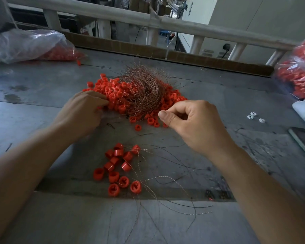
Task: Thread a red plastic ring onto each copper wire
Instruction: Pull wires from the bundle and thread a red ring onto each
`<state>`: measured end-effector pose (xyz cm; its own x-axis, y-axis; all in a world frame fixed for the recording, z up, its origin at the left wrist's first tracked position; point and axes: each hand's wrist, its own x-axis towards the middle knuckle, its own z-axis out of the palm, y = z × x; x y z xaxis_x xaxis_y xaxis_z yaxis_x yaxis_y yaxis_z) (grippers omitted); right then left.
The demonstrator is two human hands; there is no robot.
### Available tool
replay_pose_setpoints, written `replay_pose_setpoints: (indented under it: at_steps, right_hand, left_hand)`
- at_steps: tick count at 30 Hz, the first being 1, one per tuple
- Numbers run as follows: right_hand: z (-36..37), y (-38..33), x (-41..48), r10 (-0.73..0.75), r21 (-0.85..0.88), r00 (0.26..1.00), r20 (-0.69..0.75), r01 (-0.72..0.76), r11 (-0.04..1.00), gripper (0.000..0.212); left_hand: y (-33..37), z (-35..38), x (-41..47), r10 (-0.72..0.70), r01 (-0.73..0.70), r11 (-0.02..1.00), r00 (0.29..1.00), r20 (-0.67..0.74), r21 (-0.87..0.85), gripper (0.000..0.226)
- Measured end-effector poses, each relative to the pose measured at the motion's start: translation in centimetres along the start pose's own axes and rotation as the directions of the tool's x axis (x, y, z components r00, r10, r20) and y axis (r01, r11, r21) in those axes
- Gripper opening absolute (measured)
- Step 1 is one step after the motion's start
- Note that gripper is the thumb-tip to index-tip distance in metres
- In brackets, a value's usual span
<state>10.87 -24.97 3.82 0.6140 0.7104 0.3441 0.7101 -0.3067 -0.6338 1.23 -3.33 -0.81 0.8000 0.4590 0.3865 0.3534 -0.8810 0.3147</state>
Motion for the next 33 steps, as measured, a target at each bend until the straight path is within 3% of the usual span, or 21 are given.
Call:
replay_pose_setpoints:
  at_steps: [11, 18, 22, 26, 30, 33]
  right_hand:
    - [0.2, 1.3, 0.4, 0.033, -0.055, 0.999, -0.017, -0.033, 0.998, 0.023]
    - [0.5, 2.1, 0.6, 0.078, -0.187, 0.996, 0.035, -0.070, 0.980, 0.018]
    - [0.4, 2.2, 0.8, 0.046, -0.189, 0.999, -0.008, -0.047, 0.981, 0.017]
    - [0.1, 2.3, 1.1, 0.007, -0.189, 0.993, -0.117, -0.029, 0.981, 0.014]
    - [-0.2, 2.2, 1.3, -0.024, -0.165, 0.992, -0.125, 0.003, 0.986, 0.009]
    - [0.6, 1.8, 1.3, -0.090, -0.198, 0.996, -0.007, 0.087, 0.976, 0.009]
  left_hand:
    - [0.4, -0.6, -0.2, -0.090, 0.089, 0.996, 0.996, -0.023, -0.027, 0.010]
    - [0.9, -0.6, -0.4, -0.101, 0.099, 0.993, 0.994, -0.027, -0.070, 0.010]
    - [1.3, -1.3, -0.3, -0.160, 0.144, 0.980, 0.981, -0.111, -0.139, 0.024]
    - [2.6, -2.7, -1.2, -0.180, 0.113, 0.942, 0.965, -0.190, -0.317, 0.011]
    - [4.3, -3.5, -2.2, -0.040, 0.016, 0.792, 0.999, -0.026, -0.611, 0.027]
    - [5.5, -2.9, -3.0, 0.157, -0.043, 0.778, 0.979, 0.128, -0.627, 0.020]
